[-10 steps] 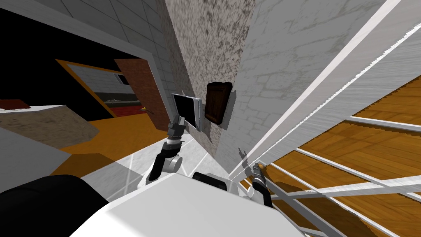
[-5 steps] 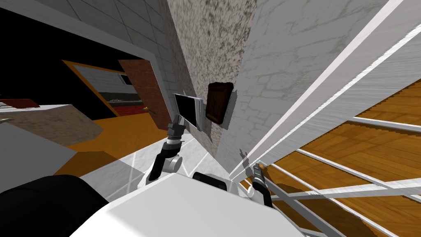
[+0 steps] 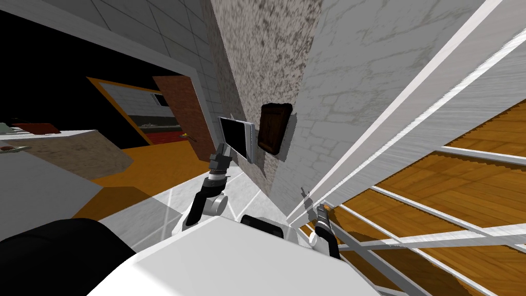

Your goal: Pull the door open

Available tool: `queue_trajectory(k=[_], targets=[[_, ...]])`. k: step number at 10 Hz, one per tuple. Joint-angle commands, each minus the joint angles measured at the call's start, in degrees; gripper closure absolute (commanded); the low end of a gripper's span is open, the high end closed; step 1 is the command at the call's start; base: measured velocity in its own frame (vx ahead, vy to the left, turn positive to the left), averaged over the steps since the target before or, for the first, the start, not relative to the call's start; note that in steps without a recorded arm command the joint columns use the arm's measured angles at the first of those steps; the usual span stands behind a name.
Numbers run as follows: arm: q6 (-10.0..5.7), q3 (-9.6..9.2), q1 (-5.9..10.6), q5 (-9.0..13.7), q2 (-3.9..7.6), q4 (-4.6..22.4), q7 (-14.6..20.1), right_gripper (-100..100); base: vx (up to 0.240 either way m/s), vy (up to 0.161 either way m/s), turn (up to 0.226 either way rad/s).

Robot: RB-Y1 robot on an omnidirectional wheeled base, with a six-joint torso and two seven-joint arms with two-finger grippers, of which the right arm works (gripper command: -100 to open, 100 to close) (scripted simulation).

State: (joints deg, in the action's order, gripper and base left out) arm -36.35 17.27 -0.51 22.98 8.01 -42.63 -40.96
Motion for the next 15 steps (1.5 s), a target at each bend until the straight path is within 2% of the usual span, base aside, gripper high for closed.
queue_trajectory(k=[1,4,5,10,12,13,15], targets=[[0.45,0.54,-1.54,0.6,0.38,-0.74,2.16,100,-0.01,-0.003,0.024],[-0.13,-0.21,-1.47,1.11,0.71,-0.49,6.67,100,-0.028,-0.002,0.038],[-0.13,-0.21,-1.47,1.11,0.71,-0.49,6.85,100,-0.025,0.008,0.025],[-1.33,-1.76,-1.34,2.14,1.38,0.03,15.3,100,-0.029,-0.003,0.025],[-1.33,-1.76,-1.34,2.14,1.38,0.03,16.3,100,-0.023,-0.004,0.018],[-1.65,-2.17,-1.3,2.41,1.56,0.17,18.68,100,-0.015,-0.001,0.015],[-1.97,-2.58,-1.26,2.69,1.74,0.3,21.07,100,-0.032,-0.001,0.035]])
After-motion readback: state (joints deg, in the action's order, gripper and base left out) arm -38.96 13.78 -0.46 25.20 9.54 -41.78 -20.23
